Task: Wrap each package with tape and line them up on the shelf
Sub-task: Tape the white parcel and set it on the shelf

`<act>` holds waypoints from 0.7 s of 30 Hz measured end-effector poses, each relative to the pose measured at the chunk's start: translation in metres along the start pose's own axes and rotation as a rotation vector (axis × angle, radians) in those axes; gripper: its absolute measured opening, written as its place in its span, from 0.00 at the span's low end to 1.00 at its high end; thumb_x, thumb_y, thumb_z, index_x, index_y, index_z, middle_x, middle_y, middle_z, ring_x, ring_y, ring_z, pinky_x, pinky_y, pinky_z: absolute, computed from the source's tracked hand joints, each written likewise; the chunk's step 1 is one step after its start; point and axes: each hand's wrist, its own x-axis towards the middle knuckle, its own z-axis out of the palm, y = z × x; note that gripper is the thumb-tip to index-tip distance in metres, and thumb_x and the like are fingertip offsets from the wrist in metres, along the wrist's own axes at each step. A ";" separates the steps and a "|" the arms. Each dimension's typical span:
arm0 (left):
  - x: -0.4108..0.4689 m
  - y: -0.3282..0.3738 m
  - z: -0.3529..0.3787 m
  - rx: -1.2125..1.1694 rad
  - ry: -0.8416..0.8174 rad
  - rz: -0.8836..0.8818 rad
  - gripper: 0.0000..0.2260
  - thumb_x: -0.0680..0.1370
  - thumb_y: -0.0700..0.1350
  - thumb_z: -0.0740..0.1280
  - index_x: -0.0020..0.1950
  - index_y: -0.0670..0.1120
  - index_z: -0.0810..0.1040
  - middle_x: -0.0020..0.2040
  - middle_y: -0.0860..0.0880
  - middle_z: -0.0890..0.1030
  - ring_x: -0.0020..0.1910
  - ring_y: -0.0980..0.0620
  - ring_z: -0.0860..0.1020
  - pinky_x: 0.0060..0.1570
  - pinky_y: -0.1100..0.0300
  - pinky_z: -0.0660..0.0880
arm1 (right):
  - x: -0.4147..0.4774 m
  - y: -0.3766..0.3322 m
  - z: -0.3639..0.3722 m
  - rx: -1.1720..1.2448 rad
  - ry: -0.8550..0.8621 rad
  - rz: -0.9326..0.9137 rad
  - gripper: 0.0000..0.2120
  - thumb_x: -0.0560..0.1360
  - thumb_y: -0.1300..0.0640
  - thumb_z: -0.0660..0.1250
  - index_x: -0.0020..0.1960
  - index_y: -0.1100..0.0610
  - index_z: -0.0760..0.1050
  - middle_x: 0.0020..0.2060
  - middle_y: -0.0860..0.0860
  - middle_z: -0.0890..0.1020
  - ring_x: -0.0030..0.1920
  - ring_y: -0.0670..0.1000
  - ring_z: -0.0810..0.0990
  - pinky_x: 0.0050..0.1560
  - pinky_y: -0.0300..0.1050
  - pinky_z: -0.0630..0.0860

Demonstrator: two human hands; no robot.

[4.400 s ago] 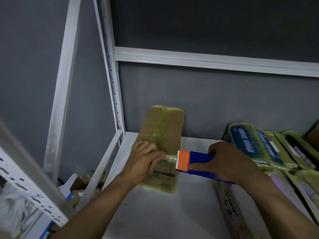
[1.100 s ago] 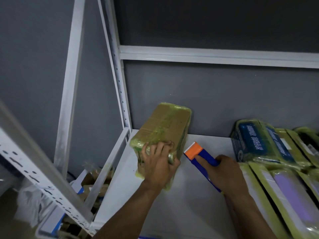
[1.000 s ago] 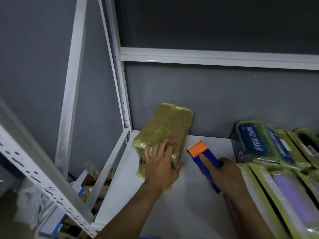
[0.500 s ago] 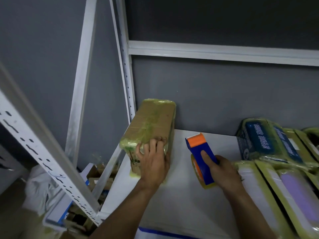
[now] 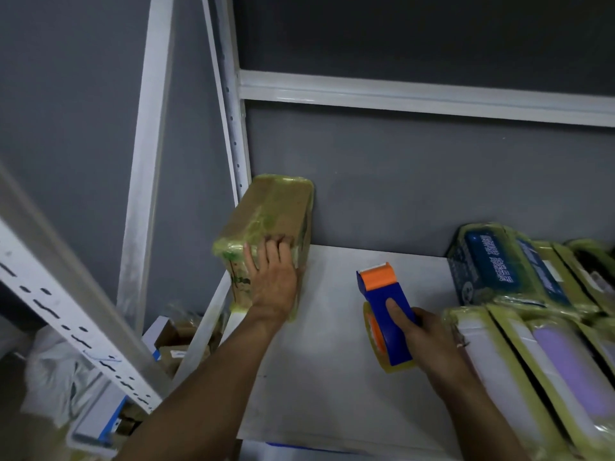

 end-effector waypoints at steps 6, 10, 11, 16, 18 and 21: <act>-0.013 0.000 -0.017 -0.121 -0.081 0.068 0.43 0.74 0.53 0.73 0.83 0.49 0.52 0.81 0.41 0.54 0.81 0.40 0.42 0.72 0.42 0.26 | -0.008 -0.005 -0.009 0.027 0.045 0.009 0.34 0.67 0.27 0.62 0.47 0.59 0.81 0.37 0.53 0.86 0.35 0.51 0.84 0.41 0.47 0.78; -0.049 0.025 -0.029 -0.487 0.063 0.228 0.32 0.77 0.49 0.73 0.78 0.50 0.63 0.75 0.45 0.65 0.77 0.44 0.60 0.76 0.49 0.59 | -0.015 -0.006 -0.029 0.112 0.048 0.036 0.31 0.71 0.28 0.63 0.48 0.55 0.83 0.38 0.52 0.87 0.41 0.55 0.86 0.47 0.53 0.79; -0.059 0.034 -0.030 -0.592 0.010 0.231 0.30 0.78 0.49 0.72 0.77 0.51 0.64 0.74 0.48 0.67 0.74 0.48 0.63 0.73 0.55 0.62 | -0.017 -0.008 -0.036 0.149 0.043 0.037 0.30 0.72 0.29 0.64 0.49 0.56 0.83 0.39 0.53 0.87 0.42 0.56 0.86 0.46 0.53 0.78; -0.092 0.105 -0.025 -0.767 -0.394 0.221 0.22 0.79 0.54 0.71 0.72 0.56 0.70 0.69 0.59 0.72 0.68 0.58 0.72 0.66 0.67 0.68 | -0.029 -0.011 -0.091 0.150 0.094 -0.020 0.25 0.78 0.34 0.64 0.50 0.56 0.82 0.37 0.50 0.87 0.35 0.48 0.86 0.37 0.42 0.76; -0.097 0.138 -0.020 -0.707 -0.526 0.251 0.24 0.80 0.59 0.68 0.75 0.59 0.68 0.71 0.61 0.70 0.67 0.60 0.71 0.64 0.66 0.68 | -0.034 -0.004 -0.124 0.151 0.105 -0.033 0.25 0.79 0.34 0.65 0.51 0.56 0.83 0.38 0.50 0.88 0.37 0.49 0.86 0.38 0.44 0.78; -0.097 0.188 -0.016 -0.710 -0.707 0.261 0.27 0.80 0.62 0.66 0.77 0.61 0.64 0.71 0.63 0.68 0.67 0.62 0.69 0.64 0.68 0.65 | -0.043 0.012 -0.173 0.116 0.091 -0.048 0.28 0.78 0.33 0.64 0.47 0.58 0.83 0.35 0.51 0.86 0.33 0.49 0.84 0.38 0.45 0.76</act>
